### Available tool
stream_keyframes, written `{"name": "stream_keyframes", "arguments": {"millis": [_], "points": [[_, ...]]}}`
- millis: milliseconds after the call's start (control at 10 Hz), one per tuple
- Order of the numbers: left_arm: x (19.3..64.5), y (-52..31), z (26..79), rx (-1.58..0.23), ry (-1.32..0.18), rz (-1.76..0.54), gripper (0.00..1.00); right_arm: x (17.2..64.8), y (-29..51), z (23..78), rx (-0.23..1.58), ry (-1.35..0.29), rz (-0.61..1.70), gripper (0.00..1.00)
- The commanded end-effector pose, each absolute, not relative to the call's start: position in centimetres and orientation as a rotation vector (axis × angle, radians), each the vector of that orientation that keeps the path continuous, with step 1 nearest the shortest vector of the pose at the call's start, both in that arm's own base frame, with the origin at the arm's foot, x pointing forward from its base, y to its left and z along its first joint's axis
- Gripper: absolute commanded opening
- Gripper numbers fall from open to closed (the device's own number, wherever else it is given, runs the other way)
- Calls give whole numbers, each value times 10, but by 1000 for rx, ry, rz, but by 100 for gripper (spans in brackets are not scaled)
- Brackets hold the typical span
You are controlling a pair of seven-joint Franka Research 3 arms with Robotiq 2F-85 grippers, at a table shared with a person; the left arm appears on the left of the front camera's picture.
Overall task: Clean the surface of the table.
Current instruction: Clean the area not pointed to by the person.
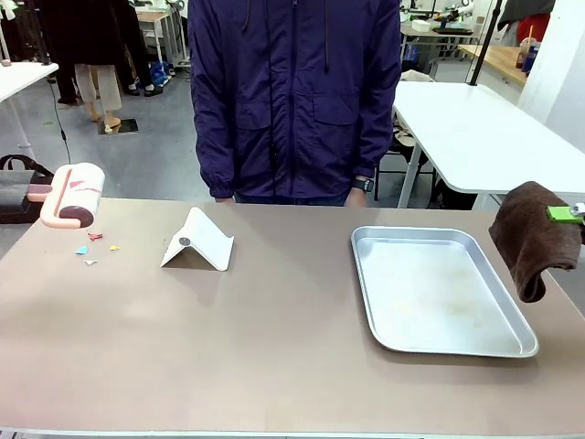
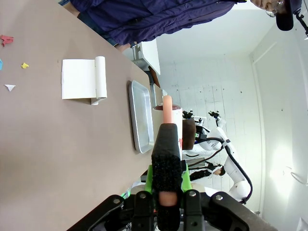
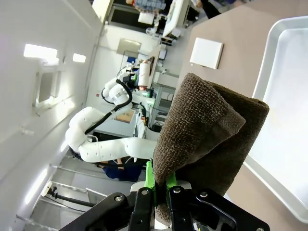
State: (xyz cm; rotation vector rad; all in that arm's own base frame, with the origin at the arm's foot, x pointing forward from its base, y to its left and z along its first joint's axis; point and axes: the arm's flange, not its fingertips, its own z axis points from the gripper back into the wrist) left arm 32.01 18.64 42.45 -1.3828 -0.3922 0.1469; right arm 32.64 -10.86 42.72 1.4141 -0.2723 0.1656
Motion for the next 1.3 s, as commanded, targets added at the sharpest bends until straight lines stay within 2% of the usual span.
{"name": "stream_keyframes", "arguments": {"millis": [0, 200, 300, 500, 800, 1200], "points": [[317, 186, 427, -1390, -397, 134, 0, 330, -110, 431, 1420, -288, 175, 10], [317, 186, 427, -1390, -397, 134, 0, 330, -110, 431, 1420, -288, 175, 10], [320, 186, 424, -1383, -392, 147, 22, 330, -110, 431, 1420, -288, 175, 10], [323, 181, 435, -1226, -363, 73, 22, 330, -110, 431, 1420, -288, 175, 10], [334, 219, 440, -1116, -390, 221, 22, 330, -110, 431, 1420, -288, 175, 10], [386, 270, 416, -932, -360, 425, 22, 330, -110, 431, 1420, -288, 175, 10]]}}
